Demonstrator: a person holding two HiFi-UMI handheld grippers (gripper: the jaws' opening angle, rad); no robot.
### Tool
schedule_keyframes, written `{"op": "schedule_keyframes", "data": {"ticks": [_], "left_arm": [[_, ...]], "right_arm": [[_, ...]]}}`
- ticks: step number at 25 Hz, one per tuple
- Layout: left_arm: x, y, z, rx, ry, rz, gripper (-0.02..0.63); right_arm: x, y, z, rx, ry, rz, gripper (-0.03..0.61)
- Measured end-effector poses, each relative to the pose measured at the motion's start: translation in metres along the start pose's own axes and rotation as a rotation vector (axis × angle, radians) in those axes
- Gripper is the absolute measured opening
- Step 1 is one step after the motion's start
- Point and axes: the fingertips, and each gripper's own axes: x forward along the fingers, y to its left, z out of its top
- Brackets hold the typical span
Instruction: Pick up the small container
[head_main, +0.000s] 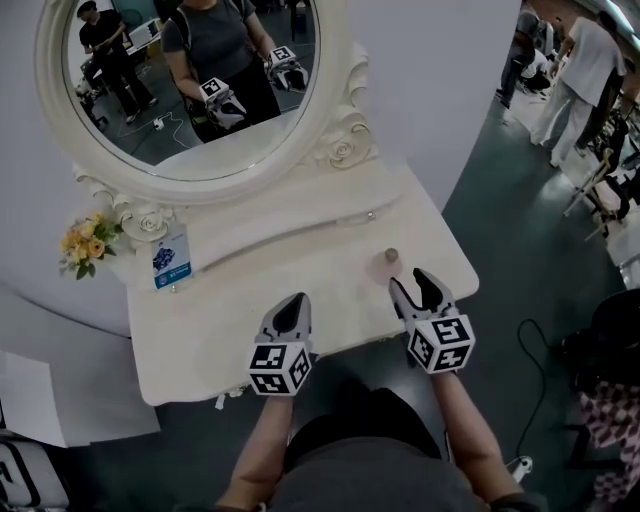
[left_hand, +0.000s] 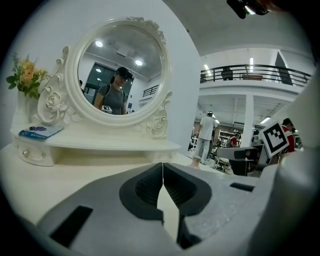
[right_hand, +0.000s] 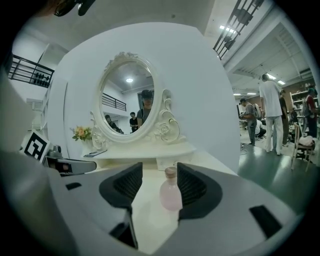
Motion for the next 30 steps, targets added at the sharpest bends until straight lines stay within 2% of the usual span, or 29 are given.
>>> {"op": "schedule_keyframes", "data": {"ticks": [19,30], "left_arm": [[0.025,0.032,-0.001,-0.031,0.033,0.100,0.008],[0.045,0.038,-0.009,-0.056,0.074,0.131,0.008]], "right_arm": [[0.065,-0.016,-0.015,-0.022,0.080,0.071,0.253],[0.090,-0.021,-0.031,-0.034,0.129,0.119,0.247]]}}
